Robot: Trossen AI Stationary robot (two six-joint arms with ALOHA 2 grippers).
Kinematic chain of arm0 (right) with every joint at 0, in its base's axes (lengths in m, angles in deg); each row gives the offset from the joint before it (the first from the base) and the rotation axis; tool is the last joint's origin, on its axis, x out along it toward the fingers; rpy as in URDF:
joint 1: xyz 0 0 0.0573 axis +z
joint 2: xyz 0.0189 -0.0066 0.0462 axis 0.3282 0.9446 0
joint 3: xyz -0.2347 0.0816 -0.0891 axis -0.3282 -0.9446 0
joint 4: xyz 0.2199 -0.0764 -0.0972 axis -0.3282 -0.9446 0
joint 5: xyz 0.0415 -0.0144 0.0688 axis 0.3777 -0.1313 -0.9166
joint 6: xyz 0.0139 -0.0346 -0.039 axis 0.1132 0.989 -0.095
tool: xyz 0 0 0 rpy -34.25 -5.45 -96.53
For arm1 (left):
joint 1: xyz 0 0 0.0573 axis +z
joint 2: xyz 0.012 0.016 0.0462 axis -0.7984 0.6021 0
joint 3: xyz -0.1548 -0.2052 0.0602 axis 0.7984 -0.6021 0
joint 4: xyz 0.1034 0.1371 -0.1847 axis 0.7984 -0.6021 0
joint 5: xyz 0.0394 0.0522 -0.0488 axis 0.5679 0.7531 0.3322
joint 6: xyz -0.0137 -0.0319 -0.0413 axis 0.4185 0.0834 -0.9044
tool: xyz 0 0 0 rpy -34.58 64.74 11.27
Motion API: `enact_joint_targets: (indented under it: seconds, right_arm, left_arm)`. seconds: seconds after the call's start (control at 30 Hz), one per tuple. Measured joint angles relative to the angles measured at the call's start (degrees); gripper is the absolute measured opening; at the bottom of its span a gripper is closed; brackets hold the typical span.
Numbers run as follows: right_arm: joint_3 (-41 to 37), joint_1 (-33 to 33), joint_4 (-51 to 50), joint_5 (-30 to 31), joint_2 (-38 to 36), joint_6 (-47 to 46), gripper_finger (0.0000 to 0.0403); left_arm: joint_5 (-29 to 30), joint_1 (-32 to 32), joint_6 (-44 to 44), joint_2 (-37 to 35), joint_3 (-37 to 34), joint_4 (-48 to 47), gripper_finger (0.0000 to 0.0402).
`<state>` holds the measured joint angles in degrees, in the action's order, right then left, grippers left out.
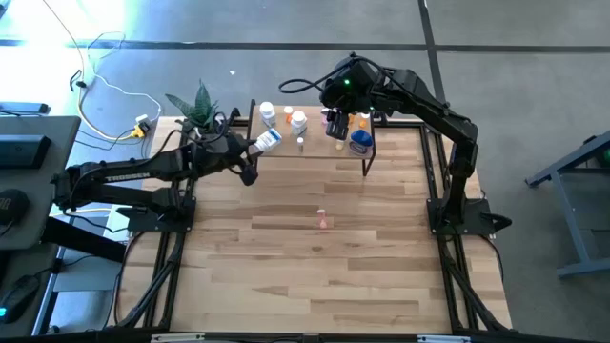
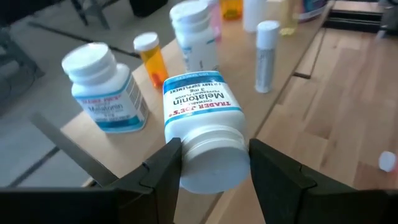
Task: Pick and place medicine bottles onto shelf by color
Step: Adjust the white pill bottle on the shelf
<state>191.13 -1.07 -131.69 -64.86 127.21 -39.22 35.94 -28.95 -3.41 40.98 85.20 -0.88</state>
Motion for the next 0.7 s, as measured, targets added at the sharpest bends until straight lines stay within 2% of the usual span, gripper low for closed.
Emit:
enact_joint_targets:
  seconds: [0.27, 0.5, 0.6, 0.7]
  right_arm:
    - [0.01, 0.02, 1.97, -10.94, 0.00, -6.21, 0.0204]
    - [0.00, 0.02, 3.35, -23.65, 0.00, -16.78, 0.0204]
    - [0.00, 0.28, 3.36, -29.56, 0.00, -21.08, 0.0204]
    - [0.00, 1.46, 3.36, -32.42, 0.00, -22.73, 0.0204]
  left_arm:
    - [-2.49, -3.71, 7.64, -5.39, 0.91, -3.34, 0.0158]
    - [-3.24, -8.62, 16.08, -5.66, 8.58, -15.11, 0.0158]
    - [-5.46, -10.74, 19.55, -5.68, 10.90, -17.58, 0.0157]
    - [-7.87, -12.95, 23.35, -5.66, 12.98, -19.65, 0.0155]
